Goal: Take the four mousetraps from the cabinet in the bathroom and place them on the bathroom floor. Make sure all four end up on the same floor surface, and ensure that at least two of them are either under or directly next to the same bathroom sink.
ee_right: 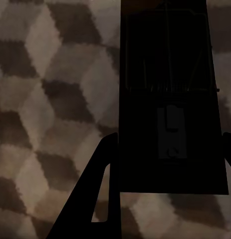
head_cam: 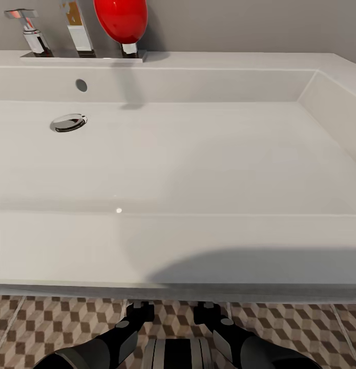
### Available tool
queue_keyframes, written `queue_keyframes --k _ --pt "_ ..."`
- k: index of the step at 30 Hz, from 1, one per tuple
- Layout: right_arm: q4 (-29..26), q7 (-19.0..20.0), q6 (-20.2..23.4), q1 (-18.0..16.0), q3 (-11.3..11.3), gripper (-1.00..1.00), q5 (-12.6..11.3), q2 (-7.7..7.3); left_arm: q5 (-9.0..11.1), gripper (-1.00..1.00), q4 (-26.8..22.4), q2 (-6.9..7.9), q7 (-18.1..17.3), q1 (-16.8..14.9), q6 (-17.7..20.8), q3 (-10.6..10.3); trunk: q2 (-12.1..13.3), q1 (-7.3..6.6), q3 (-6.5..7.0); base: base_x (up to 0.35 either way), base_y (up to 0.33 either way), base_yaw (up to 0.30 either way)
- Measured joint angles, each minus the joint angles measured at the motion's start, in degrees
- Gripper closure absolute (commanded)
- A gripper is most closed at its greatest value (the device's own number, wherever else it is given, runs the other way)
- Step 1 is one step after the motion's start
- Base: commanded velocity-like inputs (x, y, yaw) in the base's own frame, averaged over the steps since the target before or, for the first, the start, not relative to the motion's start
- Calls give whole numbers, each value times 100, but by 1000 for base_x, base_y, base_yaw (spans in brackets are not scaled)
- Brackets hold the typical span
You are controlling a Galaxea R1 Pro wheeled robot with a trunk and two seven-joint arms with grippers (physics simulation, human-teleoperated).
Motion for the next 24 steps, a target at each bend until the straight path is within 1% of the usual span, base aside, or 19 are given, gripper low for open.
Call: queue_keyframes --k 24 --pt "0 0 0 1 -1 100 0 0 0 100 0 9 2 0 -54 0 0 0 0 0 0 0"
